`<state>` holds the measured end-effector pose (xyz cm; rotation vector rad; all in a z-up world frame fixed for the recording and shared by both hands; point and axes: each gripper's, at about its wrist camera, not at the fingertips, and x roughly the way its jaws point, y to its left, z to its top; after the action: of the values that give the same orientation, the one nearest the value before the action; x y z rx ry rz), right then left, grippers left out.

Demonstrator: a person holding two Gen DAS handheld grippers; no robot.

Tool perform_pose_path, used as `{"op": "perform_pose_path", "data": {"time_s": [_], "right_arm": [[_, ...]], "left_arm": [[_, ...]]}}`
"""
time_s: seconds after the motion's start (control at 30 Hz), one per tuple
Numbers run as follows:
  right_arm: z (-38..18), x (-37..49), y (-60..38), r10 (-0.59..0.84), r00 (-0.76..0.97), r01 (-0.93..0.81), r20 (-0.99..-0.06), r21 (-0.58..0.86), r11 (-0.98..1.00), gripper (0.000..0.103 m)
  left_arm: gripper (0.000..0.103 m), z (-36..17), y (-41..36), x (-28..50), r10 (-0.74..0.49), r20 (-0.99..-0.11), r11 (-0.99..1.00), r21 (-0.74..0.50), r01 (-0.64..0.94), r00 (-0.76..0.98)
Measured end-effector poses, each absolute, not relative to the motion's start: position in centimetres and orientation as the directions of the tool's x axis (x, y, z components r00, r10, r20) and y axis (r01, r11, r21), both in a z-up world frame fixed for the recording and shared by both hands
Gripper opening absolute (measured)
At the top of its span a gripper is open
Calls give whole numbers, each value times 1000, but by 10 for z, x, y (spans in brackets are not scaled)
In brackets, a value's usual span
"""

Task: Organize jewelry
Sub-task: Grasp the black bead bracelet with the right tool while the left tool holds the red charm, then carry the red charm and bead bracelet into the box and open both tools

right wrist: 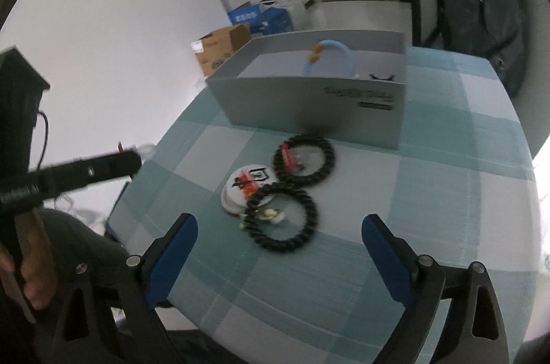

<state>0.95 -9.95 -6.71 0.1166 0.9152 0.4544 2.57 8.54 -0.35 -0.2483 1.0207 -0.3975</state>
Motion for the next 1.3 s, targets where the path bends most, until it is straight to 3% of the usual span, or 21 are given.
{"op": "perform_pose_path", "data": {"time_s": [0.07,0.33,0.4,0.6,1.03,1.3], "right_arm": [[-71,12,-93,430,504,-343,-749,283,896,81],[-76,17,-81,357,526,-343,-772,191,920,63],[-76,15,-78,318,537,-344,-782,141,928,53],[-75,14,-83,310,539,-340,-783,135,931,43],[-63,9,-100,384,549,-316,-742,241,918,41],[-43,4,-117,482,572,-317,-664,363,876,41]], "left_arm": [[15,-5,86,29,-432,-773,902,-382,203,465],[15,-8,88,30,-433,-773,901,-378,211,464],[15,-8,86,30,-431,-773,902,-372,217,465],[15,-9,83,30,-425,-778,905,-361,225,462],[15,-13,79,30,-413,-790,911,-351,218,453],[15,-13,70,33,-422,-788,906,-359,223,448]]}}
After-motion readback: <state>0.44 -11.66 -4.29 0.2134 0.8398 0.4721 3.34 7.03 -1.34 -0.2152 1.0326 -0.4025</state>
